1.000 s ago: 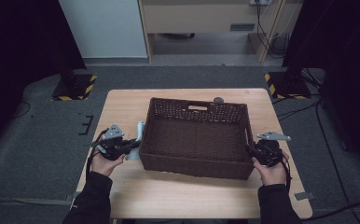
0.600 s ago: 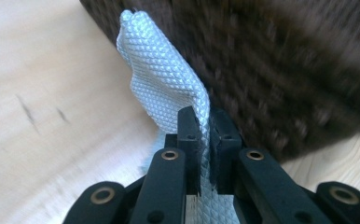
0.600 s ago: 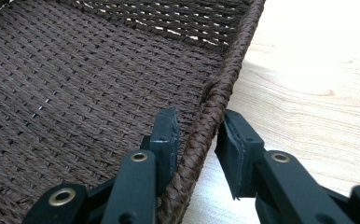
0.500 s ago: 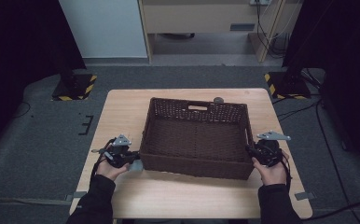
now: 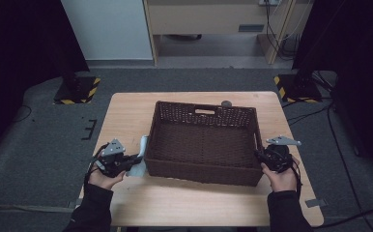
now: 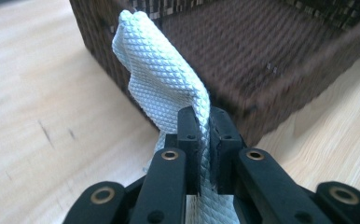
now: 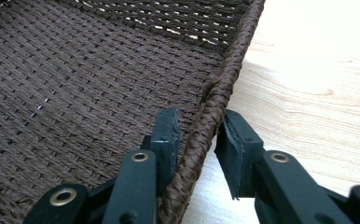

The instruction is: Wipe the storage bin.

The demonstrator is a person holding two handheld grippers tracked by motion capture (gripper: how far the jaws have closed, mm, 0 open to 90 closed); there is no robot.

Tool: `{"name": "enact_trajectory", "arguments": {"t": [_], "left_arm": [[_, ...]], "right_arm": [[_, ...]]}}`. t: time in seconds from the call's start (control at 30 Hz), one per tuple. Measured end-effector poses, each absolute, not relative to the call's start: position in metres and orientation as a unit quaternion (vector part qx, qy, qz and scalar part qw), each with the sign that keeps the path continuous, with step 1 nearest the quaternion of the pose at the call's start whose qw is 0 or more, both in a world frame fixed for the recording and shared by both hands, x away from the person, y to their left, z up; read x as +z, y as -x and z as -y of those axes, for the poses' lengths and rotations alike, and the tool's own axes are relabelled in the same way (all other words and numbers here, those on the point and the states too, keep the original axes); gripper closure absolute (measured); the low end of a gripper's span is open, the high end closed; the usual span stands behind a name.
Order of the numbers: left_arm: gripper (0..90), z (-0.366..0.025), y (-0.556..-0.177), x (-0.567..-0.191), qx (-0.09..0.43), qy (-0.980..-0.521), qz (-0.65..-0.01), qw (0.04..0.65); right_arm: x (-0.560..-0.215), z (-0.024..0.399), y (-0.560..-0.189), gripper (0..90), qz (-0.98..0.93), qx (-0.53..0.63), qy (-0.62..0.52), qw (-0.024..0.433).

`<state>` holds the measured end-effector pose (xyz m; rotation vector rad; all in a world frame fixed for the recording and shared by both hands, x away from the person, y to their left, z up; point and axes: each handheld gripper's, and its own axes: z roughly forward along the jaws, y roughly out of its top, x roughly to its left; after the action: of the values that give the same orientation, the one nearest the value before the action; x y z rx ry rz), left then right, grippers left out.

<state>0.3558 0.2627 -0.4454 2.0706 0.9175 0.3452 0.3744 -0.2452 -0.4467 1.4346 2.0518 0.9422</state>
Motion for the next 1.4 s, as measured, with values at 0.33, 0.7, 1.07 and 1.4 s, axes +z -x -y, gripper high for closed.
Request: {"name": "enact_trajectory", "arguments": {"t": [0.33, 0.7, 1.07, 1.4], "left_arm": [[84.0, -0.259, -0.352, -0.468, 0.115, -0.834, -0.381, 0.383], [84.0, -0.263, -0.336, -0.436, 0.139, -0.819, -0.362, 0.422], [84.0, -0.261, -0.332, -0.458, 0.121, -0.824, -0.385, 0.398], [84.0, -0.262, -0.320, -0.429, 0.143, -0.808, -0.370, 0.436]], "right_arm": [[-0.447, 0.245, -0.374, 68.8, -0.746, 0.343, -0.523, 0.229], [-0.447, 0.246, -0.374, 68.8, -0.746, 0.343, -0.523, 0.229], [-0.447, 0.245, -0.374, 68.8, -0.746, 0.343, -0.522, 0.230], [-0.447, 0.245, -0.374, 68.8, -0.745, 0.343, -0.524, 0.229]]}}
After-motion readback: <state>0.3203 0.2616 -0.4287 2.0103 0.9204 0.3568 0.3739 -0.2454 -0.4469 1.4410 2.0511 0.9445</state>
